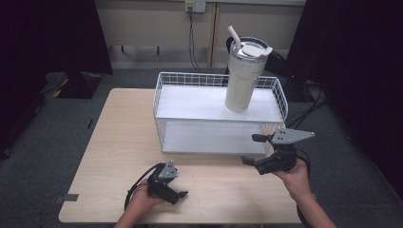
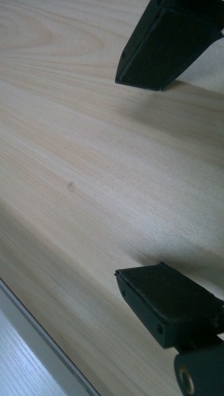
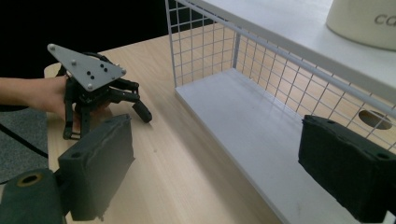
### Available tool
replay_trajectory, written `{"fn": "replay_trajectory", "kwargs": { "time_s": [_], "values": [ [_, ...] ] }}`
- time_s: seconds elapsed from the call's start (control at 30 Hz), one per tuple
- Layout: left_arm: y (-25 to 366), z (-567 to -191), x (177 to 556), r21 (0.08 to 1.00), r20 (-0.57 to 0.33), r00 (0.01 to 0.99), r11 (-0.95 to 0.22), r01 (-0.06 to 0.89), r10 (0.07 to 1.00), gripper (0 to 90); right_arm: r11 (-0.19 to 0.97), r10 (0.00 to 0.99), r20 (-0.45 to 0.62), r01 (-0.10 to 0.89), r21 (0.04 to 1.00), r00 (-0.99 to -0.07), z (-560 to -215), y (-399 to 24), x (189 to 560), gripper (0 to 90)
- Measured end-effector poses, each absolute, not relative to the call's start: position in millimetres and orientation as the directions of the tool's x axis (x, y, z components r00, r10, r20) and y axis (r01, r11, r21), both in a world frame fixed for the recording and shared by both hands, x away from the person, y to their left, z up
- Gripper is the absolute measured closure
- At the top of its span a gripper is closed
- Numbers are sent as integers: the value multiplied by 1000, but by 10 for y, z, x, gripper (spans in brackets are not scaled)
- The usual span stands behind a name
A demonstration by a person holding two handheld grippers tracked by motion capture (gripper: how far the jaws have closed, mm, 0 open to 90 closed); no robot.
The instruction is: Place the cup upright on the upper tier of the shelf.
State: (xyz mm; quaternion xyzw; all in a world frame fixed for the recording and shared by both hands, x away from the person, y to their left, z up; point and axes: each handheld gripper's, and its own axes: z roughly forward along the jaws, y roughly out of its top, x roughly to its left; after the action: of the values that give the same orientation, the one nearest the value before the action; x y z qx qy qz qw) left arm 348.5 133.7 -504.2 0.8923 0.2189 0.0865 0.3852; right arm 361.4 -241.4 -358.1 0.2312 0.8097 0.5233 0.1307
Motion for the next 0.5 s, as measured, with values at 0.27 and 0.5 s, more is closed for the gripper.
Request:
{"fn": "replay_trajectory", "kwargs": {
  "time_s": [0.27, 0.5],
  "values": [
    [1336, -5042, 3484, 725, -15, 889, -607, 324, 458, 63, 337, 510, 55, 259, 905, -858, -3759, -2488, 3575, 99],
    [1336, -5042, 3485, 726, -15, 890, -607, 324, 456, 63, 350, 512, 57, 269, 897, -857, -3893, -2499, 3542, 99]
  ]
}}
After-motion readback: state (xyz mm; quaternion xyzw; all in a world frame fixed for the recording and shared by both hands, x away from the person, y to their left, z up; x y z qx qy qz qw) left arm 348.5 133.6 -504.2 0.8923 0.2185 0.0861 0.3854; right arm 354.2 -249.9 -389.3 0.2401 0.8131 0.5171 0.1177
